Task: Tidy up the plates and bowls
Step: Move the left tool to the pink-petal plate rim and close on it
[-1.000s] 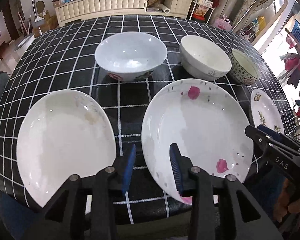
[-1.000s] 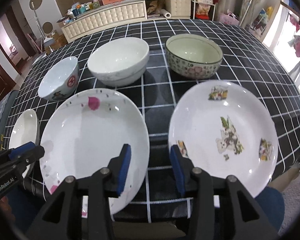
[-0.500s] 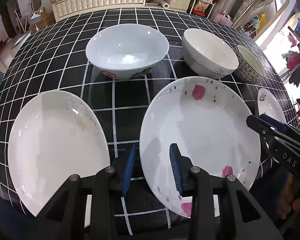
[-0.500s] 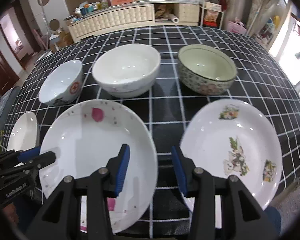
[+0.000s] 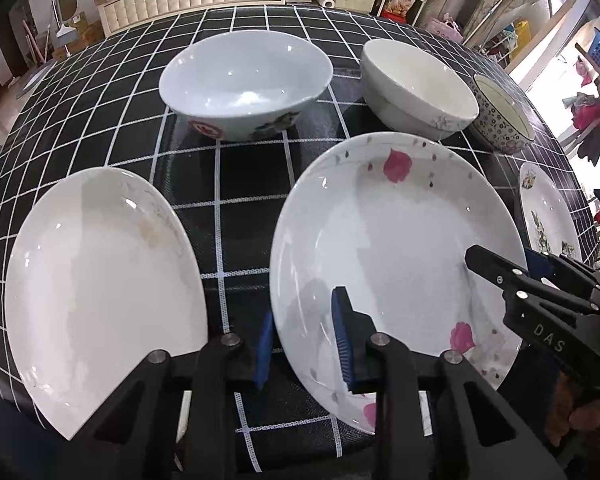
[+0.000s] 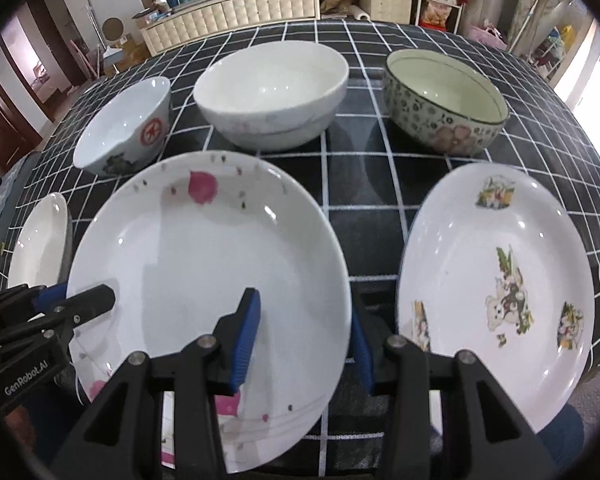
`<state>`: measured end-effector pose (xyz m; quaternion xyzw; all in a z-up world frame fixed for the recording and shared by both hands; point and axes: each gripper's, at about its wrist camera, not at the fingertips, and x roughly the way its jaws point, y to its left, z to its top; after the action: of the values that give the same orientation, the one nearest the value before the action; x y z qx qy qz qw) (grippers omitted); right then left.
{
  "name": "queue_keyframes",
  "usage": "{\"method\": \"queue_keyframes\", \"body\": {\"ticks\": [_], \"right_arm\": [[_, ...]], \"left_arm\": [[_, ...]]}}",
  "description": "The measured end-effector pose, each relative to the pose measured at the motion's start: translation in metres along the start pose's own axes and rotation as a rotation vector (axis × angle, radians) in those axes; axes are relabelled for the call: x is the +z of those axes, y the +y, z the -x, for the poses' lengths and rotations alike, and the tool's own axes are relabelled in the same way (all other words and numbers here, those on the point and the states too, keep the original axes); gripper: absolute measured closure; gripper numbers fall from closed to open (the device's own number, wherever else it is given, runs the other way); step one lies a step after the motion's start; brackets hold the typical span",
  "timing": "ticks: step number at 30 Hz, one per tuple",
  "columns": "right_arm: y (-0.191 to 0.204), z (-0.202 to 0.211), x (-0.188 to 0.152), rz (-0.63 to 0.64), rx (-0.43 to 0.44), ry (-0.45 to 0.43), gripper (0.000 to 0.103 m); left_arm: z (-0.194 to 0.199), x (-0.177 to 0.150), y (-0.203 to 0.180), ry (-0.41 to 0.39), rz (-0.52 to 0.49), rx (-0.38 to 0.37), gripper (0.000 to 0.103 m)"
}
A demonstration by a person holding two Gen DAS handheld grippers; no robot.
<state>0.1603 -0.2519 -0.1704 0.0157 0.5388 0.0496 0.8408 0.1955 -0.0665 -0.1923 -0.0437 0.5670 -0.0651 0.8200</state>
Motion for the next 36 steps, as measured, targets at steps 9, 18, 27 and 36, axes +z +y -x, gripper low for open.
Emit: {"method": "queue_keyframes", "body": {"ticks": [9,18,27,36], "right_arm": [[-0.002,-0.001,0.000,0.006,-0.026,-0.017,0.065],[-0.003,0.003,-0.002,0.010,-0.070,-0.036,0.074],[0.004,0.017,-0.010,0.039,-0.110,-0.064,0.077],[0.016,0.038,-0.011,0.053,-0.108,-0.107,0.077]], "left_arm": [[-0.004,0.002,-0.001,0.006,-0.005,0.028,0.085],[0.001,0.001,-0.007,-0.009,-0.036,0.074,0.088],[0.019,-0.004,-0.009,-0.055,-0.083,0.113,0.088],[0.044,-0.009,0.001,-0.094,-0.071,0.113,0.088]]}}
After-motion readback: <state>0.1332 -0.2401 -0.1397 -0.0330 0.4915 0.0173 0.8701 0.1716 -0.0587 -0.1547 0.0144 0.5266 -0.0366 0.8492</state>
